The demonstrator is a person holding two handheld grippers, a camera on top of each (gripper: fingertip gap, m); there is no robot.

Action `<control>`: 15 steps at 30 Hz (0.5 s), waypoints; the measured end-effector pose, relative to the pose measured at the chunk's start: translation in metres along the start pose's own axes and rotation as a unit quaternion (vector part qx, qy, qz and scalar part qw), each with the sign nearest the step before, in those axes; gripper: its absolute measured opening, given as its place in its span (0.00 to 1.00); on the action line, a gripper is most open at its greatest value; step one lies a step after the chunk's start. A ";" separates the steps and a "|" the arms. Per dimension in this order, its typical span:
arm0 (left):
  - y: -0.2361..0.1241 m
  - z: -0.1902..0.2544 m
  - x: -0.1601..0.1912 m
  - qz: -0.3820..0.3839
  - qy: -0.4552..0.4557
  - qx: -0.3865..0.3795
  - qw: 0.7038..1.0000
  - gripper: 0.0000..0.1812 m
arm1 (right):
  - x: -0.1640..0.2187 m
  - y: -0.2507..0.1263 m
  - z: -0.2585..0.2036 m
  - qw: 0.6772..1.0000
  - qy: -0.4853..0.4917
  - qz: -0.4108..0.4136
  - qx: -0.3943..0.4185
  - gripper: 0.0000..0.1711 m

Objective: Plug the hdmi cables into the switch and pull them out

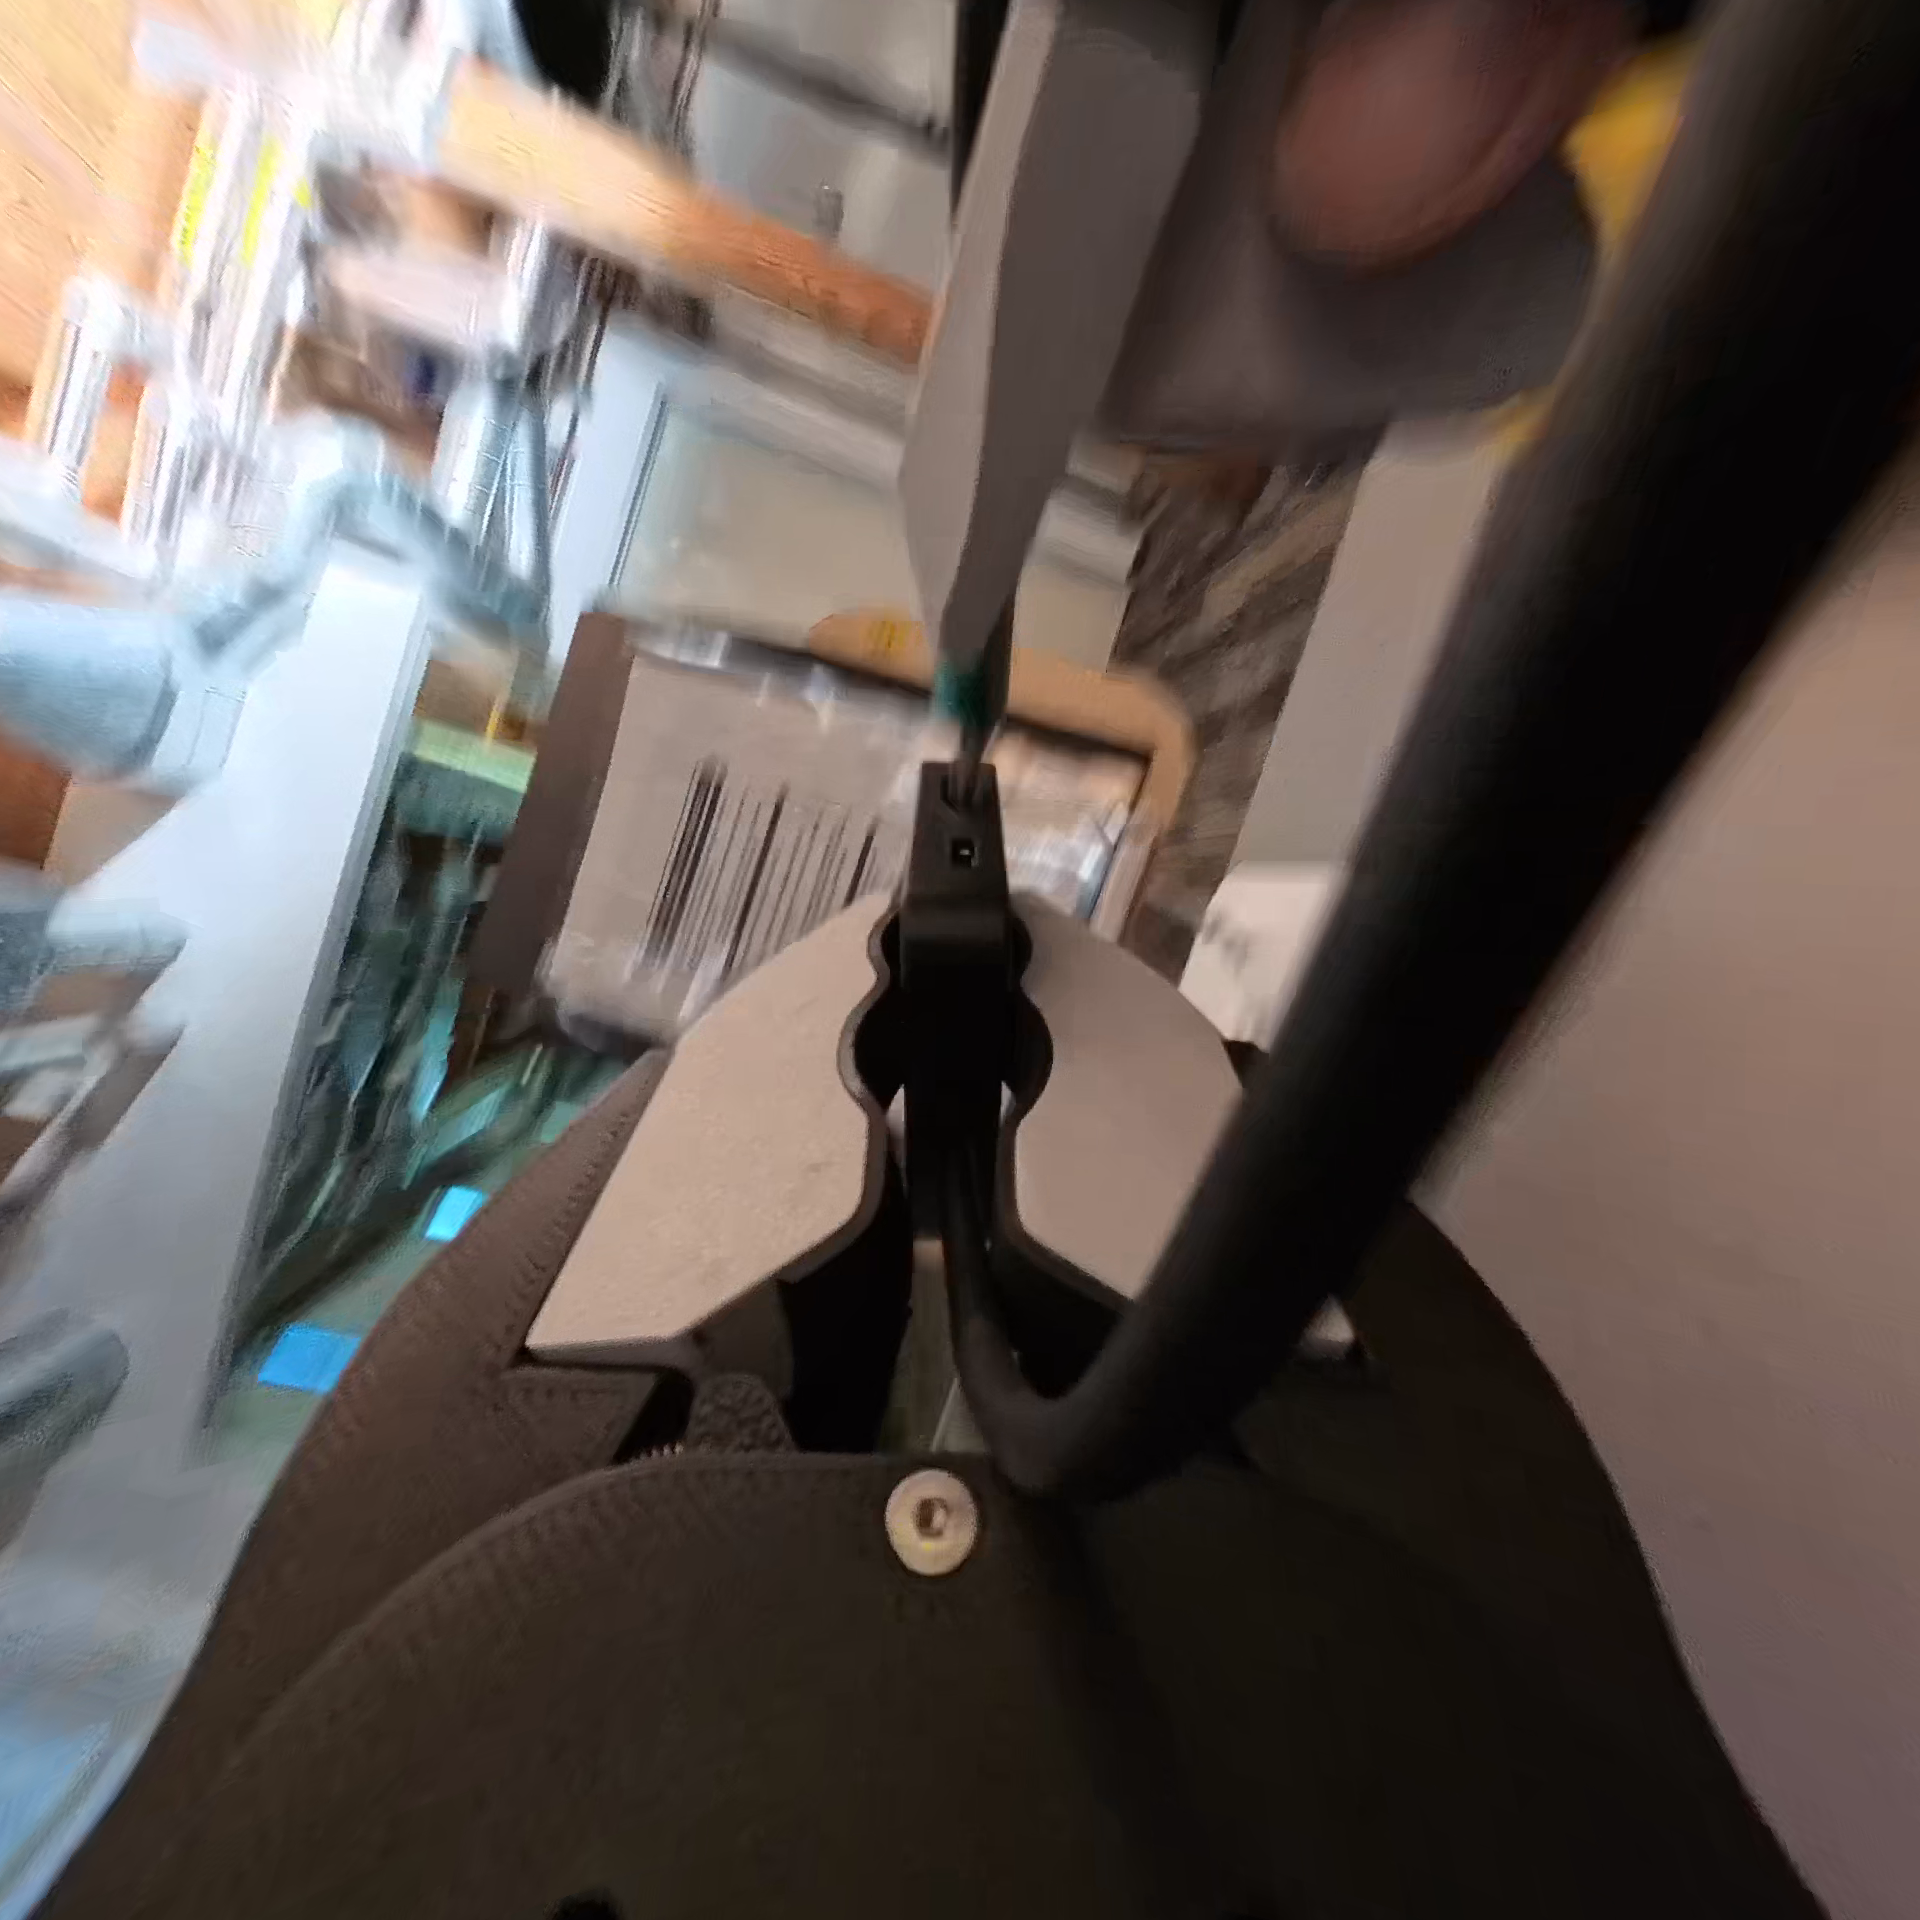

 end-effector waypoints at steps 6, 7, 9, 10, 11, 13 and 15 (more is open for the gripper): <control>-0.046 -0.058 0.088 -0.094 -0.121 -0.035 0.988 0.07 | -0.058 -0.093 0.067 0.975 -0.119 -0.082 0.170 0.12; -0.055 -0.068 0.090 -0.084 -0.138 -0.054 0.985 0.08 | -0.058 -0.115 0.083 0.956 -0.144 -0.127 0.221 0.12; -0.068 -0.083 0.091 -0.079 -0.167 -0.082 0.979 0.08 | -0.056 -0.155 0.109 0.920 -0.158 -0.193 0.301 0.13; -0.071 -0.085 0.089 -0.075 -0.170 -0.082 0.979 0.08 | -0.054 -0.172 0.120 0.901 -0.163 -0.222 0.334 0.13; -0.073 -0.087 0.086 -0.072 -0.167 -0.083 0.980 0.08 | -0.052 -0.188 0.130 0.879 -0.174 -0.249 0.367 0.13; -0.072 -0.085 0.082 -0.075 -0.156 -0.079 0.982 0.07 | -0.053 -0.219 0.148 0.818 -0.212 -0.298 0.444 0.13; -0.067 -0.080 0.077 -0.082 -0.142 -0.067 0.984 0.07 | -0.054 -0.235 0.162 0.779 -0.256 -0.314 0.478 0.13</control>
Point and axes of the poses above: each gripper's, where its closed fingertips meet, y out along the fingers, x out of its underside, z = x × y across the jaws, the point moved 4 cm from there along -y, back along the fingers, and after that the axes turned 14 degrees about z, right-handed, at the moved point
